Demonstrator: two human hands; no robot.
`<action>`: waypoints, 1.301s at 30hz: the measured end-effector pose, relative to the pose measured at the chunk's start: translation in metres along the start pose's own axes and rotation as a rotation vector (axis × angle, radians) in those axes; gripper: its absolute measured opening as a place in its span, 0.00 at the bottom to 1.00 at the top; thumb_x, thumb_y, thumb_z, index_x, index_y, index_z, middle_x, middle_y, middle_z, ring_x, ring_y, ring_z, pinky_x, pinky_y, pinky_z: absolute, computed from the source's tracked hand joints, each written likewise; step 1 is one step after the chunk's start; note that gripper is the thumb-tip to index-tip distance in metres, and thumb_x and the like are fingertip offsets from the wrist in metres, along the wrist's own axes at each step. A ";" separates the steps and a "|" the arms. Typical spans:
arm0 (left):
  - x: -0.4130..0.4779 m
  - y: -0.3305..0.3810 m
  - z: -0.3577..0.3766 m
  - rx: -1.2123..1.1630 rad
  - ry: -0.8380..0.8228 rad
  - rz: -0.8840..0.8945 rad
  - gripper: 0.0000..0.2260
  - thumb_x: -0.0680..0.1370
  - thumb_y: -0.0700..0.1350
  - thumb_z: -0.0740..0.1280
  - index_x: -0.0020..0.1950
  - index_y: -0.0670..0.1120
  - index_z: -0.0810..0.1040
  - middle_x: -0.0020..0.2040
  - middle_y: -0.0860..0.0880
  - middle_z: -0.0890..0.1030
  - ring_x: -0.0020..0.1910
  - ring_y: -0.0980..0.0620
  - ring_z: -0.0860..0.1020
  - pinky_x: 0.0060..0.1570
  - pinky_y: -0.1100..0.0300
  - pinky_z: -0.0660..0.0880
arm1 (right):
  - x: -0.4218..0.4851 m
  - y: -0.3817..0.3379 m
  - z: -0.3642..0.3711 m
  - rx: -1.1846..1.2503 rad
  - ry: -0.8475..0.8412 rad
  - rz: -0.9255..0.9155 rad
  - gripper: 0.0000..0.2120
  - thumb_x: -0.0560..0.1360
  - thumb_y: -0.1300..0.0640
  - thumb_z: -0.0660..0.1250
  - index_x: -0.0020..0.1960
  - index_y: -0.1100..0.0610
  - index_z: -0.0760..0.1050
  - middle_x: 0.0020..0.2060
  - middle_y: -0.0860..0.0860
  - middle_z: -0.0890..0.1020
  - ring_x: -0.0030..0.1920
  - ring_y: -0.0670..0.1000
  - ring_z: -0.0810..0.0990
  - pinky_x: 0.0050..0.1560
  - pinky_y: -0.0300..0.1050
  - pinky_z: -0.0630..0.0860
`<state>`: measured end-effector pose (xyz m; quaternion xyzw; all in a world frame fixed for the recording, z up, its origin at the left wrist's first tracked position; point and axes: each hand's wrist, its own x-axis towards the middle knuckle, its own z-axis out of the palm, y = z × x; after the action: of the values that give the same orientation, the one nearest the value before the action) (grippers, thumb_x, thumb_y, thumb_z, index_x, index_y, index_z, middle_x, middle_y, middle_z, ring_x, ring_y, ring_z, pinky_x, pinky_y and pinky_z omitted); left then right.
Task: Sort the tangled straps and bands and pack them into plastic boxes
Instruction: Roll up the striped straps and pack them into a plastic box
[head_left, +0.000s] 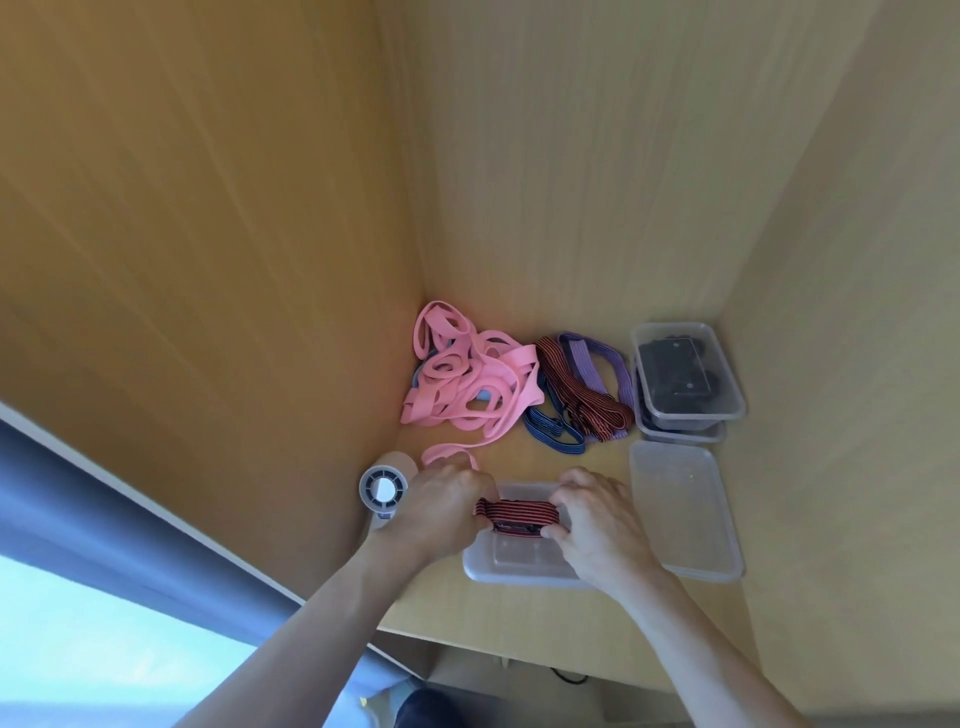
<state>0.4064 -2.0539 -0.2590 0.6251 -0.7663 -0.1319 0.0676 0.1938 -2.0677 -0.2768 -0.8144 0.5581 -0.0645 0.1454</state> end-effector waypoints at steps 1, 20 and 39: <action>0.000 -0.001 0.003 0.023 -0.007 0.008 0.13 0.74 0.53 0.74 0.59 0.58 0.82 0.55 0.52 0.78 0.58 0.49 0.74 0.57 0.57 0.70 | 0.001 0.000 0.001 -0.008 0.001 -0.012 0.16 0.75 0.45 0.72 0.60 0.51 0.81 0.60 0.44 0.75 0.61 0.49 0.74 0.66 0.45 0.65; 0.004 -0.002 0.016 -0.057 -0.063 -0.024 0.10 0.75 0.44 0.74 0.56 0.48 0.83 0.65 0.51 0.77 0.65 0.48 0.72 0.57 0.52 0.75 | -0.003 0.000 0.006 0.145 0.115 -0.027 0.25 0.70 0.54 0.79 0.63 0.54 0.73 0.53 0.49 0.81 0.56 0.52 0.78 0.59 0.46 0.73; 0.021 0.001 -0.004 -0.075 -0.130 -0.055 0.17 0.70 0.42 0.77 0.47 0.53 0.70 0.41 0.55 0.73 0.46 0.48 0.71 0.41 0.54 0.76 | 0.017 0.014 -0.007 0.174 -0.062 -0.028 0.21 0.73 0.48 0.76 0.62 0.50 0.75 0.59 0.43 0.77 0.61 0.46 0.75 0.60 0.40 0.71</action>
<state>0.4020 -2.0743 -0.2566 0.6333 -0.7459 -0.2028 0.0376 0.1861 -2.0895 -0.2752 -0.8080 0.5342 -0.0894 0.2319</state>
